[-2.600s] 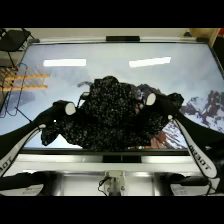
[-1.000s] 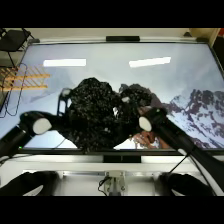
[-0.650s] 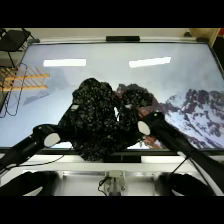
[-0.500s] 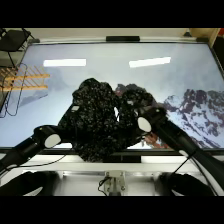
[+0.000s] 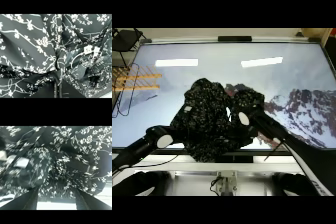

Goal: Fold the shirts.

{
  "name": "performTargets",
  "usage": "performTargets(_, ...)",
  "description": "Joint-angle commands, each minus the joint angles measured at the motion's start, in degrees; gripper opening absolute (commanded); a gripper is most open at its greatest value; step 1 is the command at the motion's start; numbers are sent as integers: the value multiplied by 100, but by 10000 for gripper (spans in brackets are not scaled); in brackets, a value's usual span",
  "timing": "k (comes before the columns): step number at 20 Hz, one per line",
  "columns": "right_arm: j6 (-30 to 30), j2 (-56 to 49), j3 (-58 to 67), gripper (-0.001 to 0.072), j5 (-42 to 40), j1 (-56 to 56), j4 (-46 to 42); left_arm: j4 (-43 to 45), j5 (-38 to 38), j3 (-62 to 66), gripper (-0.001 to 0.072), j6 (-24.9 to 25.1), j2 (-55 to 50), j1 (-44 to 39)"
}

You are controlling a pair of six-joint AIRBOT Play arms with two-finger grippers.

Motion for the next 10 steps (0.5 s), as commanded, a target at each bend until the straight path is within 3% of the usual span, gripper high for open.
performTargets(1, 319, -385, 17, 566, -2, 7, 13, 0, 4, -2, 45, 61, 35, 2)
performTargets(7, 944, -538, 17, 562, -157, 7, -31, 15, 9, -2, 45, 59, 267, 2)
performTargets(8, 949, -632, 17, 489, -46, 7, -33, 17, 9, -2, 45, 59, 271, 2)
performTargets(9, 946, -706, 17, 328, 33, 7, -33, 17, 9, -2, 45, 59, 278, 2)
performTargets(10, 946, -743, 17, 243, 35, 7, -42, 17, 7, -2, 45, 61, 284, 2)
